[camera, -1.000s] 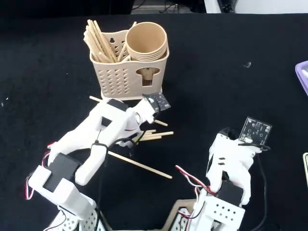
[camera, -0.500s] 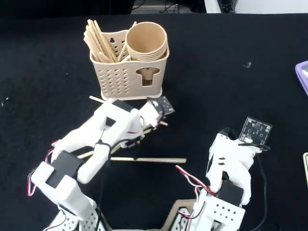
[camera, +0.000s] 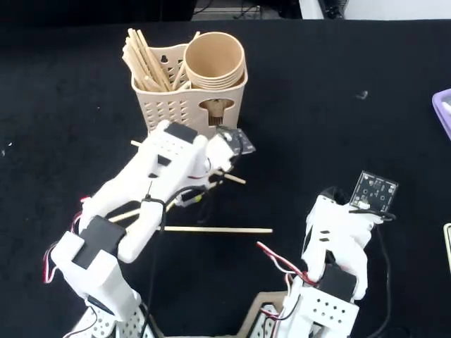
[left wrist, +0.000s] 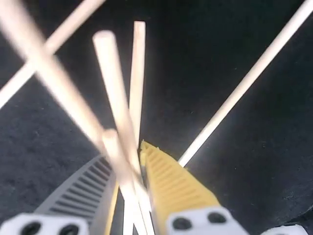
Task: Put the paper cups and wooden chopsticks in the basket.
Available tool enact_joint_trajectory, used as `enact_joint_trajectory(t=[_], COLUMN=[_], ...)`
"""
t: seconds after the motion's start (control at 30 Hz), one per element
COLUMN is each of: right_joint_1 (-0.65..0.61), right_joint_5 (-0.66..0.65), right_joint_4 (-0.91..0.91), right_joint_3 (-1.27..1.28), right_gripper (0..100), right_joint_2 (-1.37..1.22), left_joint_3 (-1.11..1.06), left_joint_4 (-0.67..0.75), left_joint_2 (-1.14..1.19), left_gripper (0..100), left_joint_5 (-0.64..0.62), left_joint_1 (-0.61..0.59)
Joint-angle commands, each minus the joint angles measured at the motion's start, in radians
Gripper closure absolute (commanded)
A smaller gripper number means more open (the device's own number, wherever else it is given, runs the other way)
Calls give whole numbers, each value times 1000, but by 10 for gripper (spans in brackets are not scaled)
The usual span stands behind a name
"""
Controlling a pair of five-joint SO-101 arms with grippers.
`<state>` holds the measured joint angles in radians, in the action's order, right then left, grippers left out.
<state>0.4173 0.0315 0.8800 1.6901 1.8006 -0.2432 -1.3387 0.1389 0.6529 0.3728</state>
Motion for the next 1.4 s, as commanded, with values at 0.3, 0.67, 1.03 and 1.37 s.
enact_joint_trajectory(t=[0.3, 0.67, 1.03, 1.37], right_joint_1=[-14, -14, -14, -14], right_joint_5=[-2, -2, -2, -2], right_joint_4=[-3, -3, -3, -3], right_joint_3=[-28, -28, -28, -28], right_gripper=[956, 956, 956, 956], right_joint_2=[76, 76, 76, 76], left_joint_3=[-22, -59, -81, -84], left_joint_4=[115, 117, 180, 189], left_joint_2=[2, 6, 84, 71], left_gripper=[831, 866, 870, 971], left_joint_5=[-95, -32, -38, -40], left_joint_1=[48, -22, -24, -1])
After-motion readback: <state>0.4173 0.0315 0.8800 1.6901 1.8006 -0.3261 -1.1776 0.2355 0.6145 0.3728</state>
